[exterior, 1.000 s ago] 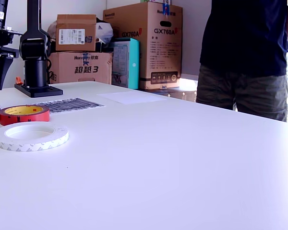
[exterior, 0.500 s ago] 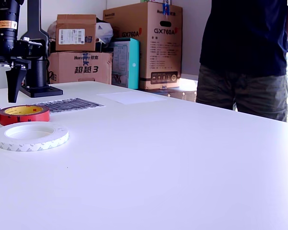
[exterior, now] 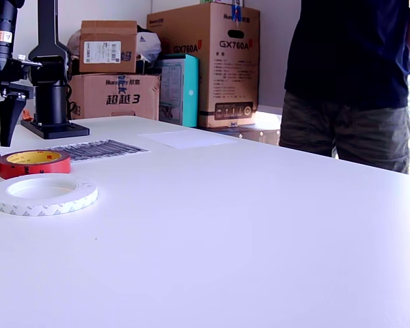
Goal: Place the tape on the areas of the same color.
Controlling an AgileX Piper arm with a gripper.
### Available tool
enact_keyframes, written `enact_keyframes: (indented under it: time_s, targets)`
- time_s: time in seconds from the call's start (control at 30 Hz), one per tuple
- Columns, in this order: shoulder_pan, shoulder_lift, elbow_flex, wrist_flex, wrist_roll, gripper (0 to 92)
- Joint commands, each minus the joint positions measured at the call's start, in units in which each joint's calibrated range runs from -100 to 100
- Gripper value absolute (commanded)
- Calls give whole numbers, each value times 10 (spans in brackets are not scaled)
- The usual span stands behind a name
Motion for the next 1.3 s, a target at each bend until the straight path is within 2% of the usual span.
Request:
enact_keyframes:
  time_s: [0.0, 0.97, 1.03, 1.1, 1.27]
  targets:
    - [-5, 4, 6, -1, -2, 680]
    - [3, 46, -1, -6, -7, 669]
    - [3, 46, 0, -6, -7, 602]
    - [3, 46, 1, -6, -8, 484]
    - [3, 45, 2, -6, -3, 85]
